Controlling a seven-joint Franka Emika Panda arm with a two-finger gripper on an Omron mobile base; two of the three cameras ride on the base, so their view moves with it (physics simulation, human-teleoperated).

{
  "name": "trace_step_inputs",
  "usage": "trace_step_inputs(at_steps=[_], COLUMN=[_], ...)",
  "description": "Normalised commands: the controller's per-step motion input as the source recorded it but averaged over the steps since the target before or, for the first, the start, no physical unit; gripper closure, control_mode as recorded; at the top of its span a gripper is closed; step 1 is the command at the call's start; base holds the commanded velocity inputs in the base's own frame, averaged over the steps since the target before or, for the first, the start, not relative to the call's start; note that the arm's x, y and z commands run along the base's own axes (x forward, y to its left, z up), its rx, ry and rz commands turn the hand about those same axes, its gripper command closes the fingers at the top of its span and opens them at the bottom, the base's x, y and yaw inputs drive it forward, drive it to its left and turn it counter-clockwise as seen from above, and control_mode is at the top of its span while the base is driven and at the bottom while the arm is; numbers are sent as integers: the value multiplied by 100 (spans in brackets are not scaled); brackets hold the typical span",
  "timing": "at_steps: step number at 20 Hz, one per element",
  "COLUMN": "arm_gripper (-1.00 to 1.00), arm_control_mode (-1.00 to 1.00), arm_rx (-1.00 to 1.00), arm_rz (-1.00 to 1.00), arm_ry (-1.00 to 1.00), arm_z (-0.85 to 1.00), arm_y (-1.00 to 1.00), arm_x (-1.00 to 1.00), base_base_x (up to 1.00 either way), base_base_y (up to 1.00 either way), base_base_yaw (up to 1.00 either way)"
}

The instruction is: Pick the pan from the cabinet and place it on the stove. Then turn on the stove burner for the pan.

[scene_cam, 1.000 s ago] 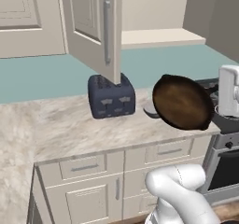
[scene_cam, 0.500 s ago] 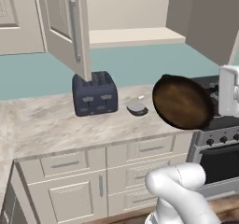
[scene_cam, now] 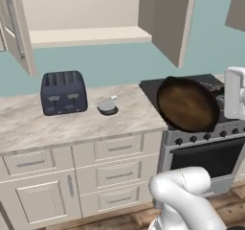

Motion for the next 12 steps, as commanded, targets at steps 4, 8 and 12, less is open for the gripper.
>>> trace_step_inputs(at_steps=[4,8,12], arm_gripper=[100,100,100], arm_control_mode=[100,100,100], arm_rx=[0,0,0], arm_rz=[0,0,0], arm_ry=[0,0,0], arm_z=[0,0,0], arm_y=[0,0,0], arm_x=[0,0,0], base_base_x=[-42,-34,-25], base_base_y=[-64,-60,-57], base_base_yaw=[0,0,0])
